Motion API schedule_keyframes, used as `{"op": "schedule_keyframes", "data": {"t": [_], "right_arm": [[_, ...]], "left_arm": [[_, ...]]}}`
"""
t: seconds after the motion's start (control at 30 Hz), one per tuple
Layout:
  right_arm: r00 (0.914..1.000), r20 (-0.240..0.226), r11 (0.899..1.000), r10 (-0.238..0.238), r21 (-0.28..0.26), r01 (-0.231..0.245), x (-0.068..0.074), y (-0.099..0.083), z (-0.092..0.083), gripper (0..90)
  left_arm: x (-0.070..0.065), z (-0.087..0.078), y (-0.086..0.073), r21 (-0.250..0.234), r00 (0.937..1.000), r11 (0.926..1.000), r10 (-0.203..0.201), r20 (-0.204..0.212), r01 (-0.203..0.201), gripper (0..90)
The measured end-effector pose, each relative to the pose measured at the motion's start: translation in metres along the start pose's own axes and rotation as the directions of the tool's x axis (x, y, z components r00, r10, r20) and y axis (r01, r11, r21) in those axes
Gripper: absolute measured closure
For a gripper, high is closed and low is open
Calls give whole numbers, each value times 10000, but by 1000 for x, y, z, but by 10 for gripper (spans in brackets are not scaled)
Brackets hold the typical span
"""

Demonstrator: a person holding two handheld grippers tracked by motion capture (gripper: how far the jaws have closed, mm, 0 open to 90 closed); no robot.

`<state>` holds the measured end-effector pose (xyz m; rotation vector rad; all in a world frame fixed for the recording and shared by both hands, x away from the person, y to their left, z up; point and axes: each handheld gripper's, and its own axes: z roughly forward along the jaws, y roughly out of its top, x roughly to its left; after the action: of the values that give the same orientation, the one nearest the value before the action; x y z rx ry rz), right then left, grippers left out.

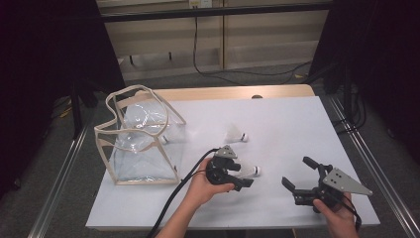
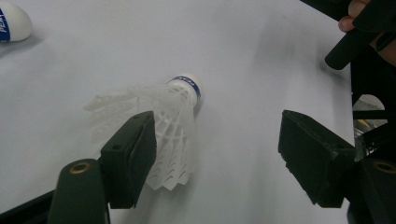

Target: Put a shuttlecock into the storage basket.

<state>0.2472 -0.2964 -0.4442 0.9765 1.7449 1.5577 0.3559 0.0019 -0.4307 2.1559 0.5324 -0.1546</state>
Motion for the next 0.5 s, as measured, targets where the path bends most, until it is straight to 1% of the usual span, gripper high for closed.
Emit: {"op": "schedule_keyframes", "data": {"t": [0.17,0.27,0.33,0.43,0.47,0.5], "right_arm": [[10000,52,10000,30,-47,-30,-1,0,-1,5],[10000,29,10000,-2,-23,2,-1,0,0,6],[10000,4,10000,9,-10,-9,0,0,0,6],[10000,22,10000,15,-14,-15,0,0,-1,6],[10000,19,10000,27,-24,-27,0,0,-1,6],[10000,23,10000,24,-21,-24,0,0,-1,6]], "left_arm": [[1,2,0,-41,10000,10000,-40,21,40,304],[1,3,0,-70,10000,10000,-17,72,17,333],[2,4,0,31,9999,10000,2,107,-2,337],[2,6,0,42,9999,10000,-7,110,7,348],[1,7,1,-20,9999,10000,-42,130,42,349],[1,7,1,36,9998,10000,-53,176,52,349]]}}
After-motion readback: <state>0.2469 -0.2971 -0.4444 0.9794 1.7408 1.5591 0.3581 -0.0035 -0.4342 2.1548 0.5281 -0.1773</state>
